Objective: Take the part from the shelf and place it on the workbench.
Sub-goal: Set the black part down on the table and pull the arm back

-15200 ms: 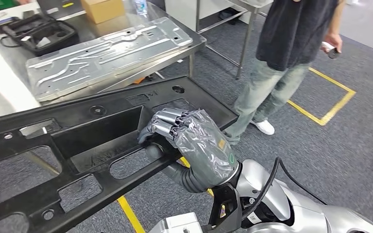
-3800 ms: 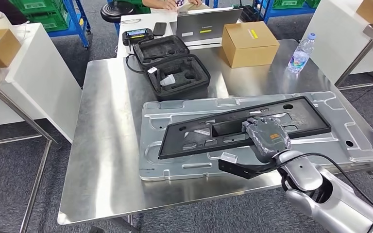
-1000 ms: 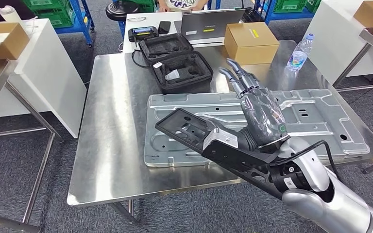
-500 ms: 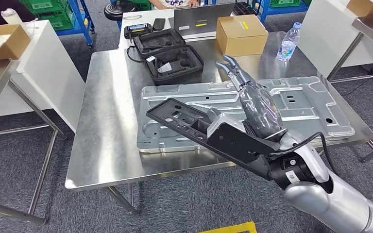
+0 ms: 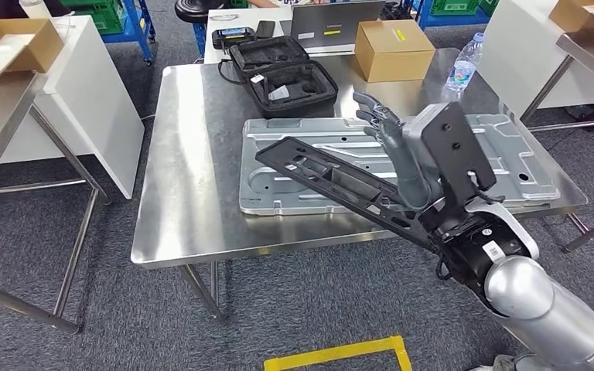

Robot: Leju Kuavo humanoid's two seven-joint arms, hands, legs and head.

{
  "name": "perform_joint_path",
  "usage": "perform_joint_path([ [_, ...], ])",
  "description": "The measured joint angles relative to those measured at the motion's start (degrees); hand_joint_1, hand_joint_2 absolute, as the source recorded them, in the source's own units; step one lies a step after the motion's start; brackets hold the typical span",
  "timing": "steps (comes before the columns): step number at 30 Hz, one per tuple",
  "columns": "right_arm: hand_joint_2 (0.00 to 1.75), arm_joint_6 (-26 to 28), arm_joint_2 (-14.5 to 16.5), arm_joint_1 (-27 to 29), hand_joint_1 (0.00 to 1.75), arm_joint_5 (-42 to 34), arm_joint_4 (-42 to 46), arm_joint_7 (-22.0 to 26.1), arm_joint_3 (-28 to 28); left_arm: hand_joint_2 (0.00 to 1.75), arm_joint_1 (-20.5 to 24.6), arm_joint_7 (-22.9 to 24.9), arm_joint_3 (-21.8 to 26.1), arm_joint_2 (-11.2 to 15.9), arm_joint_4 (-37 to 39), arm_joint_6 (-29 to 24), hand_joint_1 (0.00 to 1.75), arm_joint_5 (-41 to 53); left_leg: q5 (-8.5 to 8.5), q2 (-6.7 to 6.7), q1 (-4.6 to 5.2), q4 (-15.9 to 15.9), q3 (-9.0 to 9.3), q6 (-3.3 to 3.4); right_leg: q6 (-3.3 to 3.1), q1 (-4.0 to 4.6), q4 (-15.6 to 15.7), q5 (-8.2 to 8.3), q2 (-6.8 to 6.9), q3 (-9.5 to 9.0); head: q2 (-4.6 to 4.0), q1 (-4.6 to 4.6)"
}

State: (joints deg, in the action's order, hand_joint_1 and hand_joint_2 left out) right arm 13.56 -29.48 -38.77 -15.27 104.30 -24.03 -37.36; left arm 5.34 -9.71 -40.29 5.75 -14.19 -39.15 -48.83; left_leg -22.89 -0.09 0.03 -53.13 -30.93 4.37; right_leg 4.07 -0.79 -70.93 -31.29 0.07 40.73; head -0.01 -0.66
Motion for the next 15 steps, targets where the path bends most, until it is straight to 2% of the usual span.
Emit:
perform_joint_path([
  [1, 0.00, 1.0, -0.3, 0.1, 0.00, -2.8, -0.1, 0.6, 0.3, 0.00, 0.0, -0.1, 0.1, -0.1, 0.0, 0.0, 0.00, -0.1, 0.52, 0.01, 0.12, 0.0, -0.67, 0.03, -0.04, 0.00, -1.0, 0.17, 0.00, -0.47, 0.01, -0.01],
  [2, 0.00, 1.8, -0.5, 0.2, 0.00, -5.2, -0.2, 1.2, 0.6, 0.00, -0.1, -0.1, 0.1, -0.2, 0.0, 0.0, 0.00, -0.2, 1.02, 0.00, 0.23, -0.1, -1.29, 0.01, -0.16, 0.01, 0.4, 1.29, 0.00, -2.11, 0.01, -0.01],
  [3, 0.00, 2.4, -0.7, 0.2, 0.00, -7.3, -0.2, 1.8, 0.9, 0.00, -0.1, -0.1, 0.2, -0.2, 0.0, 0.0, 0.00, -0.2, 1.46, -0.01, 0.32, -0.1, -1.83, -0.04, -0.33, 0.03, 3.5, 2.75, 0.00, -4.57, 0.01, -0.02],
  [4, 0.00, 2.8, -1.0, 0.2, 0.00, -9.5, -0.3, 2.3, 1.1, 0.00, -0.1, -0.1, 0.2, -0.3, 0.0, 0.0, 0.00, -0.3, 1.88, -0.02, 0.39, -0.1, -2.27, -0.13, -0.57, 0.08, 7.9, 3.96, 0.00, -7.72, 0.01, -0.02],
  [5, 0.00, 3.2, -1.3, 0.3, 0.00, -12.0, -0.3, 3.0, 1.4, 0.00, -0.1, -0.2, 0.2, -0.3, 0.0, 0.0, 0.00, -0.3, 2.28, -0.04, 0.47, -0.2, -2.65, -0.32, -0.83, 0.22, 12.5, 4.34, 0.00, -10.67, 0.01, -0.01],
  [6, 0.00, 3.4, -1.6, 0.4, 0.00, -14.6, -0.3, 3.8, 1.8, 0.00, -0.1, -0.2, 0.2, -0.3, 0.0, 0.0, 0.00, -0.4, 2.66, -0.04, 0.48, -0.1, -2.88, -0.55, -1.08, 0.44, 15.6, 4.48, 0.00, -12.69, 0.01, 0.02],
  [7, 0.00, 3.7, -2.0, 0.5, 0.00, -17.2, -0.3, 4.7, 2.1, 0.00, -0.1, -0.2, 0.2, -0.4, 0.0, 0.0, 0.00, -0.5, 3.03, -0.05, 0.47, -0.1, -3.04, -0.85, -1.34, 0.65, 17.8, 4.36, -0.01, -13.87, 0.01, 0.01],
  [9, 0.00, 4.1, -2.8, 1.0, 0.00, -21.9, -0.5, 6.5, 2.9, 0.00, -0.2, -0.4, 0.2, -0.5, 0.0, 0.0, 0.00, -0.6, 3.72, -0.07, 0.39, -0.1, -3.21, -1.49, -1.90, 0.95, 18.3, 4.65, -0.02, -13.82, 0.01, 0.01],
  [11, 0.00, 4.4, -3.5, 1.6, 0.00, -25.3, -0.7, 7.9, 3.7, 0.00, -0.4, -0.7, 0.2, -0.6, 0.0, 0.0, 0.00, -0.7, 3.43, -0.10, 0.25, -0.6, -3.77, -2.15, -2.61, 0.71, 18.6, 5.42, 0.14, -13.23, 0.01, 0.00],
  [12, 0.00, 4.5, -3.9, 1.9, 0.00, -26.5, -0.9, 8.4, 4.1, 0.00, -0.5, -0.8, 0.2, -0.7, 0.0, 0.1, 0.00, -0.7, 2.16, -0.12, 0.18, -1.9, -4.38, -2.51, -3.03, 0.57, 18.7, 5.95, 0.22, -12.80, 0.00, 0.05],
  [13, 0.00, 4.6, -4.1, 2.2, 0.00, -27.2, -1.0, 8.8, 4.5, 0.00, -0.5, -0.9, 0.3, -0.7, 0.0, 0.1, 0.00, -0.8, -0.14, -0.11, 0.02, -4.4, -5.36, -2.82, -3.27, 0.45, 18.7, 6.48, 0.29, -12.26, 0.00, 0.13],
  [15, 0.00, 4.7, -4.8, 3.1, 0.00, -28.1, -1.3, 9.4, 5.1, 0.00, -0.6, -1.1, 0.3, -0.8, 0.0, 0.1, 0.00, -0.8, -5.77, -0.11, -0.19, -12.6, -7.86, -3.35, -3.54, 0.47, 18.7, 7.54, 0.28, -10.81, -0.01, 0.29],
])
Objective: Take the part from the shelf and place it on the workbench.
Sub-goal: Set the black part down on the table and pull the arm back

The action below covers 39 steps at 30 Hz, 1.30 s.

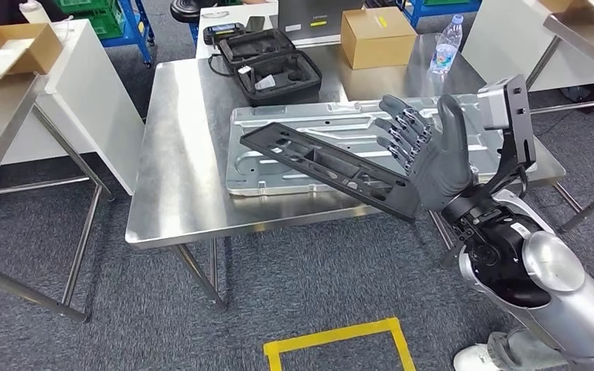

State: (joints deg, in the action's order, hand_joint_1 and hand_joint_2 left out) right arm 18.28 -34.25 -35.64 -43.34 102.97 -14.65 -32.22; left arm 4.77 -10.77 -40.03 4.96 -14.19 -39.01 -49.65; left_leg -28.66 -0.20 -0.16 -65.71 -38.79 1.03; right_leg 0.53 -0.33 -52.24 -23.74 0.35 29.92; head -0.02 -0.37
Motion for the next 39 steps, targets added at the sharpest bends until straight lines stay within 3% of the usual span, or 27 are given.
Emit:
perform_joint_path([
  [1, 0.00, 0.1, -0.4, 0.5, 0.00, -0.3, -0.2, 0.2, 0.3, 0.00, 0.0, -0.1, 0.0, 0.0, 0.0, 0.0, 0.00, -0.1, -1.73, 0.00, -0.07, -3.7, -0.79, -0.13, 0.04, 0.02, 0.0, 0.59, 0.00, 0.83, 0.00, 0.04],
  [2, 0.00, 0.2, -0.9, 1.0, 0.00, -0.4, -0.3, 0.3, 0.6, 0.00, 0.0, -0.2, 0.0, -0.1, 0.0, 0.0, 0.00, -0.1, -2.14, 0.00, -0.09, -5.7, -0.73, -0.17, 0.09, 0.06, -0.1, 1.18, -0.01, 1.65, 0.00, 0.05],
  [3, 0.00, 0.3, -1.3, 1.4, 0.00, -0.5, -0.5, 0.4, 0.8, 0.00, 0.0, -0.2, 0.0, -0.1, 0.0, 0.0, 0.00, -0.2, -1.30, 0.00, -0.07, -5.4, 0.43, -0.09, 0.17, 0.10, -0.1, 1.72, -0.02, 2.40, 0.01, 0.06],
  [5, 0.00, 0.6, -2.0, 1.9, 0.00, -0.5, -0.6, 0.5, 1.1, 0.00, 0.1, -0.2, 0.0, -0.2, 0.0, -0.1, 0.00, -0.2, 1.76, -0.02, 0.12, 1.4, 5.49, 0.50, 0.36, 0.23, -0.1, 2.59, -0.04, 3.47, 0.02, 0.07],
  [7, 0.00, 0.9, -2.7, 2.2, 0.00, -0.2, -0.6, 0.5, 1.5, 0.00, 0.2, -0.2, 0.0, -0.1, 0.0, -0.2, 0.00, -0.2, 2.53, -0.03, 0.57, 10.3, 11.20, 1.48, 0.79, 0.25, -0.1, 3.38, 0.01, 4.07, 0.01, 0.01],
  [9, 0.00, 1.3, -3.3, 2.5, 0.00, 0.9, -0.6, 0.3, 1.7, 0.00, 0.2, -0.2, 0.0, 0.0, 0.0, -0.3, 0.00, -0.3, 2.11, -0.05, 1.06, 14.4, 13.47, 2.06, 1.43, -0.08, 0.0, 4.13, 0.12, 4.30, 0.01, -0.02],
  [11, 0.00, 1.7, -3.9, 2.7, 0.00, 3.2, -0.7, -0.3, 1.8, 0.00, 0.2, -0.2, 0.0, 0.0, 0.0, -0.4, 0.00, -0.4, 2.95, -0.02, 1.26, 14.7, 13.09, 2.47, 2.15, -0.39, 0.2, 4.78, 0.14, 4.45, 0.02, 0.02],
  [13, 0.00, 1.9, -4.6, 2.8, 0.00, 6.2, -0.7, -1.1, 1.8, 0.00, 0.3, -0.1, 0.0, 0.0, 0.0, -0.5, 0.00, -0.6, 4.09, 0.08, 1.08, 15.2, 12.54, 3.05, 2.72, -0.48, -1.0, 3.48, 0.04, 5.20, 0.02, -0.01],
  [14, 0.00, 1.9, -5.0, 2.8, 0.00, 8.3, -0.7, -2.0, 1.7, 0.00, 0.3, -0.1, 0.0, 0.0, 0.0, -0.5, 0.00, -0.7, 4.71, 0.13, 0.92, 15.4, 12.11, 3.28, 2.96, -0.51, -3.5, 1.26, -0.01, 6.24, 0.02, -0.09],
  [16, 0.00, 2.0, -5.3, 2.8, 0.00, 13.2, -0.7, -4.4, 1.4, 0.00, 0.3, 0.1, 0.0, -0.1, 0.0, -0.5, 0.00, -0.9, 5.63, 0.20, 0.86, 15.2, 10.88, 3.52, 3.37, -0.61, -11.9, -4.30, -0.03, 9.11, 0.01, -0.25],
  [17, 0.00, 2.0, -5.3, 2.7, 0.00, 17.6, -0.8, -6.4, 1.1, 0.00, 0.3, 0.2, 0.0, -0.1, 0.0, -0.5, 0.00, -1.1, 6.08, 0.22, 0.85, 15.1, 10.15, 3.51, 3.58, -0.69, -16.2, -6.32, -0.01, 10.39, 0.01, -0.30],
  [18, 0.00, 1.6, -5.4, 2.6, 0.00, 23.3, -0.8, -8.8, 0.8, 0.00, 0.3, 0.4, 0.0, -0.1, 0.0, -0.5, 0.00, -1.2, 6.45, 0.23, 0.82, 14.8, 9.45, 3.45, 3.73, -0.75, -18.5, -6.94, 0.00, 10.72, 0.01, -0.31],
  [19, 0.00, 0.9, -5.4, 2.4, 0.00, 30.6, -0.8, -11.8, 0.5, 0.00, 0.3, 0.5, 0.0, -0.2, 0.0, -0.5, 0.00, -1.4, 6.75, 0.23, 0.76, 14.6, 8.78, 3.32, 3.83, -0.85, -18.5, -6.41, 0.01, 9.84, 0.01, -0.33],
  [20, 0.00, -0.2, -5.3, 1.9, 0.00, 38.3, -0.8, -14.9, 0.1, 0.00, 0.3, 0.7, 0.0, -0.2, 0.0, -0.5, 0.00, -1.5, 7.00, 0.22, 0.66, 14.2, 8.16, 3.16, 3.93, -0.96, -16.1, -5.11, 0.01, 7.75, 0.01, -0.33],
  [22, 0.00, -3.2, -5.2, 0.7, 0.00, 51.3, -0.8, -19.3, -0.7, 0.00, 0.4, 0.9, 0.0, -0.2, 0.0, -0.5, 0.00, -1.7, 7.29, 0.18, 0.55, 13.4, 7.09, 2.71, 4.06, -1.07, -7.0, -2.67, -0.07, 1.70, 0.01, -0.39],
  [24, 0.00, -6.6, -4.9, -0.1, 0.00, 59.9, -0.8, -20.7, -1.6, 0.00, 0.5, 0.9, 0.0, -0.1, 0.0, -0.5, 0.00, -1.9, 7.64, 0.12, 0.59, 12.7, 6.28, 2.07, 3.60, -0.88, -1.6, -2.05, -0.34, -1.43, 0.02, -0.46],
  [27, 0.00, -9.2, -4.4, -0.6, 0.00, 65.0, -0.8, -20.9, -2.9, 0.00, 0.5, 1.0, 0.0, -0.1, 0.0, -0.5, 0.00, -2.0, 8.07, -0.01, 0.49, 12.1, 5.44, 1.00, 2.30, -0.60, -1.4, -1.70, -0.38, -0.73, 0.01, -0.45],
  [28, 0.00, -9.6, -4.2, -0.8, 0.00, 65.4, -0.8, -20.9, -3.3, 0.00, 0.5, 1.0, 0.0, -0.1, 0.0, -0.5, 0.00, -2.0, 7.13, -0.03, 0.39, 11.2, 4.84, 0.63, 1.75, -0.63, -1.4, -1.34, -0.29, -0.28, 0.01, -0.42],
  [29, 0.00, -10.0, -4.1, -1.0, 0.00, 66.0, -0.8, -20.9, -3.6, 0.00, 0.5, 1.0, 0.0, -0.1, 0.0, -0.5, 0.00, -2.0, 5.31, -0.03, 0.28, 9.0, 3.89, 0.30, 1.22, -0.69, -1.3, -0.91, -0.19, 0.21, 0.01, -0.36],
  [31, 0.00, -12.0, -3.8, -1.1, 0.00, 68.5, -0.8, -20.9, -4.1, 0.00, 0.5, 1.0, 0.0, -0.1, 0.0, -0.4, 0.00, -2.0, -0.03, 0.01, 0.14, 1.3, 1.12, -0.29, 0.52, -0.62, -1.3, 0.01, -0.09, 1.37, 0.01, -0.25],
  [32, 0.00, -13.6, -3.6, -1.1, 0.00, 70.5, -0.8, -21.0, -4.3, 0.00, 0.5, 1.0, 0.0, -0.1, 0.0, -0.4, 0.00, -2.1, -2.06, 0.01, 0.11, -2.7, -0.06, -0.43, 0.38, -0.51, -1.3, 0.47, -0.06, 1.97, 0.02, -0.22],
  [33, 0.00, -15.2, -3.5, -1.1, 0.00, 72.7, -0.8, -21.0, -4.6, 0.00, 0.5, 0.9, 0.0, -0.1, 0.0, -0.4, 0.00, -2.1, -3.05, 0.01, 0.12, -5.3, -0.53, -0.42, 0.30, -0.37, -1.4, 0.93, -0.06, 2.57, 0.02, -0.20],
  [34, 0.00, -16.6, -3.2, -1.1, 0.00, 74.6, -0.8, -21.0, -4.9, 0.00, 0.5, 0.9, 0.0, -0.1, 0.0, -0.3, 0.00, -2.2, -2.83, 0.01, 0.18, -5.7, 0.08, -0.24, 0.25, -0.18, -1.4, 1.40, -0.07, 3.17, 0.02, -0.19],
  [35, 0.00, -17.7, -3.1, -1.1, 0.00, 76.1, -0.8, -21.0, -5.0, 0.00, 0.6, 0.8, 0.0, -0.1, 0.0, -0.3, 0.00, -2.2, -1.65, 0.00, 0.30, -3.7, 1.84, 0.13, 0.22, 0.04, -1.4, 1.87, -0.09, 3.72, 0.02, -0.18],
  [37, 0.00, -18.7, -2.8, -1.1, 0.00, 77.8, -0.8, -21.0, -5.1, 0.00, 0.7, 0.8, 0.0, -0.1, 0.0, -0.2, 0.00, -2.2, 0.95, 0.01, 0.87, 4.9, 7.69, 1.58, 0.24, 0.40, -1.4, 2.70, -0.11, 4.54, 0.02, -0.20],
  [39, 0.00, -19.4, -2.7, -1.1, 0.00, 79.3, -0.8, -21.0, -5.2, 0.00, 0.9, 0.8, 0.0, 0.0, 0.0, -0.2, 0.00, -2.2, 1.76, 0.17, 1.51, 12.0, 12.00, 2.72, 0.58, 0.47, -1.3, 3.47, 0.07, 4.92, 0.02, -0.25],
])
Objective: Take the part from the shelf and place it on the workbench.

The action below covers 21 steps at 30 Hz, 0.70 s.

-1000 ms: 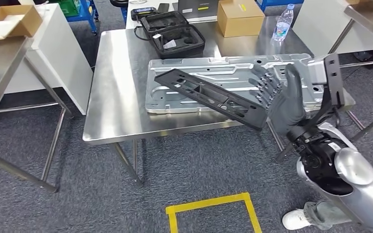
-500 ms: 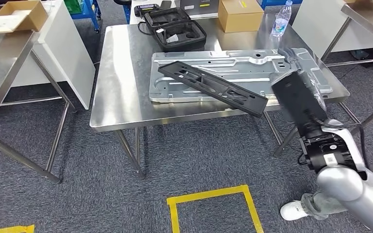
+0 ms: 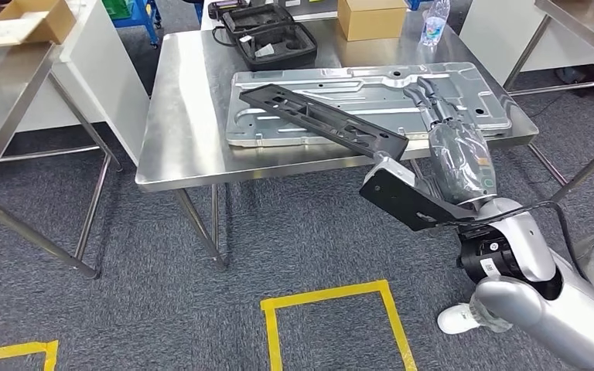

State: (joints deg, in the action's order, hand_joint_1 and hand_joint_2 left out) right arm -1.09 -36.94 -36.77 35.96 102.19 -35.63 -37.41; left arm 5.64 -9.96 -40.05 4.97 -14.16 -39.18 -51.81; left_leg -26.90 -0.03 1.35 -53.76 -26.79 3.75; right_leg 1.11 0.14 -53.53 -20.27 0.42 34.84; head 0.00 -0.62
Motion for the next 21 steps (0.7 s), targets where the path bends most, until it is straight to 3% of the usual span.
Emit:
perform_joint_path([
  [1, 0.00, -0.3, 0.1, 0.0, 0.00, 0.7, 0.0, 0.0, -0.1, 0.00, 0.0, 0.0, 0.0, 0.0, 0.0, 0.0, 0.00, 0.0, -0.04, 0.07, 0.23, 1.5, 0.71, 0.29, 0.30, -0.09, 0.1, 0.40, 0.11, 0.11, 0.00, 0.02],
  [3, 0.00, -1.1, 0.1, 0.1, 0.00, 2.2, 0.1, 0.0, -0.3, 0.00, 0.0, 0.1, 0.0, 0.1, 0.0, 0.1, 0.00, 0.0, 1.04, 0.09, 0.26, 2.2, 0.43, 0.63, 0.95, -0.28, 0.3, 1.06, 0.24, 0.32, -0.01, 0.13],
  [4, 0.00, -1.4, 0.1, 0.2, 0.00, 2.9, 0.1, 0.1, -0.4, 0.00, 0.0, 0.1, 0.0, 0.0, 0.0, 0.1, 0.00, 0.0, 1.74, 0.15, 0.11, 2.6, 0.23, 0.84, 1.25, -0.33, -0.1, 0.54, 0.19, 0.65, 0.00, 0.17],
  [5, 0.00, -1.8, 0.1, 0.3, 0.00, 3.6, 0.2, 0.1, -0.4, 0.00, 0.0, 0.1, 0.0, 0.0, 0.0, 0.1, 0.00, 0.1, 2.51, 0.22, -0.07, 3.0, -0.13, 1.02, 1.55, -0.34, -1.5, -1.05, 0.13, 1.27, -0.01, 0.16],
  [6, 0.00, -2.3, 0.1, 0.4, 0.00, 4.3, 0.2, 0.2, -0.5, 0.00, 0.0, 0.1, 0.0, 0.0, 0.0, 0.2, 0.00, 0.1, 3.21, 0.29, -0.25, 3.2, -0.60, 1.09, 1.84, -0.44, -4.1, -3.65, 0.07, 2.24, -0.01, 0.13],
  [8, 0.00, -3.7, 0.0, 0.6, 0.00, 6.6, 0.2, 0.6, -0.9, 0.00, 0.0, 0.0, 0.0, -0.1, 0.0, 0.3, 0.00, 0.2, 4.35, 0.38, -0.34, 3.1, -2.04, 1.14, 2.46, -0.74, -12.2, -9.21, 0.02, 4.54, -0.02, 0.03],
  [9, 0.00, -4.6, 0.0, 0.7, 0.00, 8.2, 0.2, 1.1, -1.2, 0.00, 0.0, 0.0, 0.0, -0.2, 0.0, 0.4, 0.00, 0.2, 4.88, 0.42, -0.40, 3.0, -2.83, 1.05, 2.76, -0.94, -15.6, -10.52, 0.03, 5.16, -0.01, 0.01],
  [10, 0.00, -5.6, 0.0, 0.8, 0.00, 9.9, 0.3, 2.0, -1.4, 0.00, -0.1, 0.0, 0.0, -0.2, 0.0, 0.4, 0.00, 0.2, 5.37, 0.46, -0.50, 2.8, -3.64, 0.90, 3.05, -1.13, -17.4, -10.48, 0.04, 4.95, -0.01, 0.01],
  [11, 0.00, -6.7, 0.0, 0.8, 0.00, 11.6, 0.4, 3.2, -1.8, 0.00, -0.1, -0.1, 0.0, -0.3, 0.0, 0.5, 0.00, 0.2, 5.80, 0.49, -0.65, 2.5, -4.47, 0.69, 3.31, -1.33, -16.8, -9.30, 0.05, 3.64, -0.01, 0.01],
  [12, 0.00, -8.0, 0.0, 0.8, 0.00, 13.2, 0.5, 4.6, -2.1, 0.00, -0.1, -0.1, 0.0, -0.3, 0.0, 0.5, 0.00, 0.2, 6.15, 0.51, -0.85, 2.1, -5.31, 0.43, 3.58, -1.54, -14.0, -7.69, 0.06, 1.17, 0.00, 0.00],
  [14, 0.00, -10.8, 0.0, 0.6, 0.00, 16.0, 1.1, 7.8, -2.9, 0.00, 0.0, -0.4, 0.0, -0.4, 0.0, 0.6, 0.00, 0.2, 6.67, 0.48, -1.05, 0.9, -6.88, -0.19, 3.88, -1.68, -5.4, -6.66, -0.02, -4.84, 0.00, -0.06],
  [15, 0.00, -12.1, 0.0, 0.6, 0.00, 17.2, 1.4, 9.1, -3.4, 0.00, 0.0, -0.5, 0.0, -0.4, 0.0, 0.7, 0.00, 0.2, 6.92, 0.46, -1.05, 0.4, -7.45, -0.56, 3.71, -1.59, -2.2, -7.00, -0.08, -6.84, 0.00, -0.11],
  [16, 0.00, -13.2, 0.0, 0.5, 0.00, 18.1, 1.8, 10.1, -4.0, 0.00, 0.0, -0.6, 0.0, -0.4, 0.0, 0.7, 0.00, 0.1, 7.19, 0.43, -0.98, 0.1, -7.88, -0.89, 3.33, -1.42, -0.5, -7.62, -0.15, -7.72, 0.00, -0.14],
  [18, 0.00, -14.6, 0.1, 0.5, 0.00, 19.1, 2.3, 11.3, -5.2, 0.00, -0.1, -0.7, 0.0, -0.4, 0.0, 0.8, 0.00, 0.0, 7.84, 0.42, -1.11, -0.1, -8.39, -1.64, 2.06, -1.20, -0.3, -7.35, -0.12, -7.29, -0.01, -0.17],
  [19, 0.00, -15.1, 0.2, 0.4, 0.00, 19.4, 2.5, 11.7, -5.8, 0.00, -0.2, -0.7, 0.0, -0.5, 0.0, 0.8, 0.00, -0.1, 7.37, 0.41, -1.26, -0.6, -8.78, -2.00, 1.42, -1.20, -0.3, -6.90, -0.02, -6.84, -0.01, -0.16],
  [21, 0.00, -15.9, 0.3, 0.4, 0.00, 20.0, 3.0, 12.3, -6.8, 0.00, -0.4, -0.7, -0.1, -0.5, 0.0, 0.9, 0.00, -0.1, 3.45, 0.36, -1.55, -4.4, -10.33, -2.74, 0.29, -1.31, -0.2, -5.76, 0.17, -5.66, -0.01, -0.03],
])
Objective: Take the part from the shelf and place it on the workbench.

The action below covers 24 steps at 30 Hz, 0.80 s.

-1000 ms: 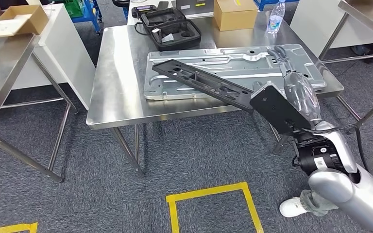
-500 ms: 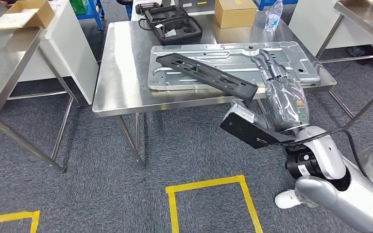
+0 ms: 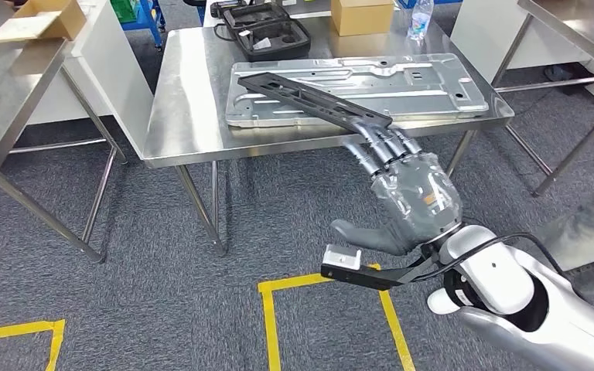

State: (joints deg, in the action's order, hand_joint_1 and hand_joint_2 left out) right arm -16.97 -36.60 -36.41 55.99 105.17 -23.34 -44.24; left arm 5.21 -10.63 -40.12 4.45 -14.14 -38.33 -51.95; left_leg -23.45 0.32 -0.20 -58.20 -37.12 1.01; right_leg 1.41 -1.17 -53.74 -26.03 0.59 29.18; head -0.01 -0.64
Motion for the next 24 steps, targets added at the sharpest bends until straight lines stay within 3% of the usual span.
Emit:
perform_joint_path([
  [2, 0.00, -0.9, 0.2, -0.1, 0.00, 0.8, 0.5, 0.6, -1.0, 0.00, 0.0, 0.0, 0.0, 0.0, 0.0, 0.0, 0.00, -0.1, -5.86, -0.04, -0.11, -7.8, -2.25, -0.57, -0.37, 0.05, 0.0, 1.16, 0.03, 1.45, 0.00, 0.17],
  [3, 0.00, -1.3, 0.2, -0.1, 0.00, 1.1, 0.7, 0.9, -1.6, 0.00, 0.0, 0.0, 0.0, -0.1, 0.0, 0.0, 0.00, -0.1, -7.54, -0.04, -0.14, -11.3, -2.93, -0.71, -0.35, 0.07, -0.1, 1.75, 0.03, 2.24, 0.01, 0.21],
  [4, 0.00, -1.7, 0.3, 0.0, 0.00, 1.4, 0.8, 1.1, -2.2, 0.00, 0.0, 0.0, 0.0, -0.1, 0.0, 0.0, 0.00, -0.2, -7.92, -0.04, -0.15, -13.4, -2.82, -0.75, -0.29, 0.08, -0.1, 2.35, 0.02, 3.04, 0.00, 0.22],
  [5, 0.00, -2.0, 0.4, 0.0, 0.00, 1.6, 1.0, 1.2, -2.8, 0.00, 0.0, 0.0, 0.0, -0.1, 0.0, 0.0, 0.00, -0.2, -7.11, -0.04, -0.15, -13.3, -1.71, -0.69, -0.18, 0.08, -0.1, 2.94, 0.00, 3.82, 0.00, 0.23],
  [7, 0.00, -2.1, 0.5, 0.0, 0.00, 2.0, 1.1, 1.2, -3.5, 0.00, 0.1, 0.0, 0.0, -0.2, 0.0, 0.0, 0.00, -0.3, -4.31, -0.08, -0.13, -6.8, 3.61, -0.29, 0.17, 0.08, -0.1, 4.06, -0.04, 5.13, 0.00, 0.25],
  [9, 0.00, -2.1, 0.5, 0.0, 0.00, 2.3, 1.1, 1.2, -4.0, 0.00, 0.2, 0.0, 0.0, -0.2, 0.0, 0.0, 0.00, -0.3, -3.75, -0.24, 0.13, 2.0, 9.56, 0.38, 0.70, 0.18, -0.1, 5.03, -0.02, 5.91, 0.01, 0.23],
  [10, 0.00, -2.1, 0.4, 0.0, 0.00, 2.3, 1.1, 1.1, -4.2, 0.00, 0.2, 0.0, 0.0, -0.2, 0.0, 0.0, 0.00, -0.3, -4.04, -0.33, 0.33, 4.8, 11.17, 0.71, 1.02, 0.19, -0.1, 5.50, 0.01, 6.09, 0.00, 0.23],
  [13, 0.00, -2.0, 0.1, 0.0, 0.00, 2.2, 1.0, 0.4, -4.5, 0.00, 0.2, -0.2, 0.0, -0.4, 0.0, 0.0, 0.00, -0.3, -3.43, -0.32, 0.53, 6.0, 10.84, 1.78, 2.04, 0.10, 0.1, 6.27, 0.03, 6.48, 0.01, 0.25],
  [14, 0.00, -1.9, -0.2, 0.0, 0.00, 2.0, 0.8, -0.1, -4.5, 0.00, 0.2, -0.3, 0.0, -0.4, 0.0, 0.0, 0.00, -0.3, -2.85, -0.25, 0.45, 6.0, 10.40, 2.27, 2.29, 0.06, -0.9, 5.10, -0.02, 7.00, 0.01, 0.22],
  [15, 0.00, -1.8, -0.6, 0.1, 0.00, 1.7, 0.5, -0.6, -4.4, 0.00, 0.2, -0.3, 0.0, -0.5, 0.0, 0.0, 0.00, -0.3, -2.17, -0.16, 0.36, 6.1, 9.86, 2.74, 2.47, 0.03, -3.0, 2.90, -0.06, 7.87, 0.01, 0.21],
  [17, 0.00, -1.3, -1.5, 0.2, 0.00, 0.7, -0.5, -1.9, -4.1, 0.00, 0.3, -0.5, 0.0, -0.6, 0.0, 0.1, 0.00, -0.3, -0.94, -0.04, 0.47, 6.1, 8.46, 3.36, 2.67, -0.02, -10.6, -2.98, -0.10, 10.41, 0.00, 0.15],
  [18, 0.00, -0.8, -2.0, 0.3, 0.00, 0.1, -1.1, -2.6, -3.7, 0.00, 0.3, -0.6, 0.0, -0.6, 0.0, 0.1, 0.00, -0.3, -0.34, -0.02, 0.56, 6.0, 7.70, 3.48, 2.77, -0.02, -14.6, -4.87, -0.10, 11.43, 0.01, 0.13],
  [19, 0.00, -0.3, -2.5, 0.5, 0.00, -0.6, -1.9, -3.3, -3.2, 0.00, 0.2, -0.8, 0.0, -0.7, 0.0, 0.1, 0.00, -0.3, 0.26, -0.01, 0.65, 6.0, 6.89, 3.54, 2.84, 0.00, -17.4, -5.45, -0.10, 11.73, 0.00, 0.12],
  [20, 0.00, 0.2, -3.0, 0.7, 0.00, -1.2, -2.7, -3.9, -2.6, 0.00, 0.2, -0.9, 0.0, -0.8, 0.0, 0.1, 0.00, -0.2, 0.83, -0.02, 0.74, 5.8, 6.08, 3.54, 2.83, 0.00, -18.1, -4.77, -0.10, 11.01, 0.01, 0.11],
  [21, 0.00, 0.7, -3.5, 0.8, 0.00, -1.7, -3.5, -4.4, -1.9, 0.00, 0.2, -1.0, 0.0, -0.9, 0.0, 0.1, 0.00, -0.2, 1.35, -0.02, 0.82, 5.7, 5.29, 3.50, 2.73, 0.01, -16.5, -3.34, -0.10, 9.19, 0.00, 0.10],
  [22, 0.00, 1.3, -4.0, 0.8, 0.00, -2.2, -4.2, -4.8, -1.2, 0.00, 0.1, -1.0, 0.0, -0.9, 0.0, 0.1, 0.00, -0.1, 1.85, -0.03, 0.87, 5.5, 4.56, 3.42, 2.54, 0.05, -13.0, -1.92, -0.10, 6.31, 0.00, 0.10],
  [24, 0.00, 2.6, -4.9, 0.9, 0.00, -3.3, -5.4, -6.2, 0.4, 0.00, 0.2, -1.0, 0.0, -1.1, 0.0, 0.2, 0.00, 0.1, 2.61, -0.05, 1.07, 5.1, 3.46, 3.09, 2.02, 0.34, -4.1, -1.24, -0.08, -0.09, 0.01, 0.13],
])
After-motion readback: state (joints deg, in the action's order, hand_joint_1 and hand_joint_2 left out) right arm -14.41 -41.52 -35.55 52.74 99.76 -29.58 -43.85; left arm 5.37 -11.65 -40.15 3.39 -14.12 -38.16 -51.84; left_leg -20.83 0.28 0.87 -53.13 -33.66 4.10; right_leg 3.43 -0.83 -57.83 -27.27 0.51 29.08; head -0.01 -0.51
